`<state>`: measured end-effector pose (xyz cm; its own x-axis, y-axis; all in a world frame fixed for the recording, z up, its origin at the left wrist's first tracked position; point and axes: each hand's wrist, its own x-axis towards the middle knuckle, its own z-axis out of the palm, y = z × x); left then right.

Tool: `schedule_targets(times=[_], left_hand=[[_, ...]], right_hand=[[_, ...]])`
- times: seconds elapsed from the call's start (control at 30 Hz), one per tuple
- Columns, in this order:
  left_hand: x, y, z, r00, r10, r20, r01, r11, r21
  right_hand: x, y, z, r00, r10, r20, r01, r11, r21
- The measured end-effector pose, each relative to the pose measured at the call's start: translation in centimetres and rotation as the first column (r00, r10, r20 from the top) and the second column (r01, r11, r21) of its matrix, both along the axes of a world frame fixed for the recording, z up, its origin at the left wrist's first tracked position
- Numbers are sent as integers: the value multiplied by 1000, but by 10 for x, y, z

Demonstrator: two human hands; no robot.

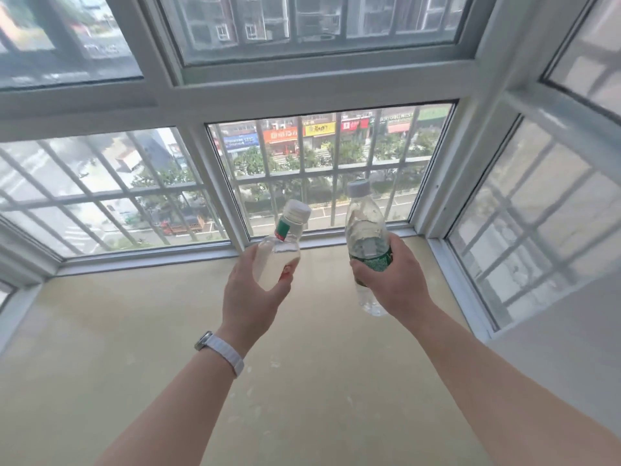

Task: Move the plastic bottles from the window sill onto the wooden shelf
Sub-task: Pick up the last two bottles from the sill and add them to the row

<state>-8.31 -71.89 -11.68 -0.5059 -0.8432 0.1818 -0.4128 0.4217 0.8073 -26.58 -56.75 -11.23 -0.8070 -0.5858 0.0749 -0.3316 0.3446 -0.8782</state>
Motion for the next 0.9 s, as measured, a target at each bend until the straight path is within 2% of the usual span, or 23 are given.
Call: schedule_targets(times=[0.13,0.33,0.57,0.9], left_hand=[[-5,38,15,999,-8,-36,7,1000,-29],[-15,83,30,1000,-19,-11,19,1000,-11],[-15,105,39,998,-61,-9,61,998,24],[15,86,45,975,-217,-56,215,976,-39]], right_hand=[[0,35,16,1000,26,0,-26,998,-62],[3,83,31,999,45,-8,-46,995,-89],[15,117,43,1000,10,12,-8,989,-144],[66,127,52,983,-181,13,181,975,-131]])
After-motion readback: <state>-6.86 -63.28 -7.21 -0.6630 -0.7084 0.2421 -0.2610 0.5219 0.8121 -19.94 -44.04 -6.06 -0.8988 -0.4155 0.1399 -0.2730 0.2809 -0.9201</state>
